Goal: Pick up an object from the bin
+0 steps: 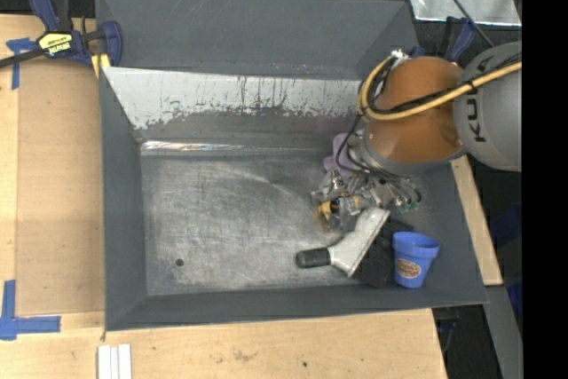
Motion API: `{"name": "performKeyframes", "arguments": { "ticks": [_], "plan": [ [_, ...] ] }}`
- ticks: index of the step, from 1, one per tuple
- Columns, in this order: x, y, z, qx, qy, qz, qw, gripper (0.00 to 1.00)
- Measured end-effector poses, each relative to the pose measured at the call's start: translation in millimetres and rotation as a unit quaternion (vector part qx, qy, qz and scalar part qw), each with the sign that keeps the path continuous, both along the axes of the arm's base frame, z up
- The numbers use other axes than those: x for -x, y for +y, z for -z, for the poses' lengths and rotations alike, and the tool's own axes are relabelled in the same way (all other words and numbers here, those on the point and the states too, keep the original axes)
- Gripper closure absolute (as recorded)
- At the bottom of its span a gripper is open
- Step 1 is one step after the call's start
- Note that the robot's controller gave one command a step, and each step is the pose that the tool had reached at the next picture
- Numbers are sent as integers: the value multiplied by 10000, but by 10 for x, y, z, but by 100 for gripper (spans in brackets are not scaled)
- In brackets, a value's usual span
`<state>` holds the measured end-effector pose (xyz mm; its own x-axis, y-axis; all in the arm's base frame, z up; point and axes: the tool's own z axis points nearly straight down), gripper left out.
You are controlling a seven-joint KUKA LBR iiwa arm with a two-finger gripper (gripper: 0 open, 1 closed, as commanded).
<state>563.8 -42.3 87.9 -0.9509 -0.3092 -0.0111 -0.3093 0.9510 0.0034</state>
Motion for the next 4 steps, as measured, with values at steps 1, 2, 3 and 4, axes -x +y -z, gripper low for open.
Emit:
{"name": "performKeyframes", "arguments": {
  "ticks": [1, 2, 3, 4],
  "plan": [
    [4, 6, -285, 21, 47, -11, 10000, 100],
    [56, -35, -669, 31, 18, 75, 10000, 100],
    [50, 18, -563, 26, 40, 914, 9958, 0],
    [49, 33, -513, 26, 46, 1016, 9948, 0]
  ]
}}
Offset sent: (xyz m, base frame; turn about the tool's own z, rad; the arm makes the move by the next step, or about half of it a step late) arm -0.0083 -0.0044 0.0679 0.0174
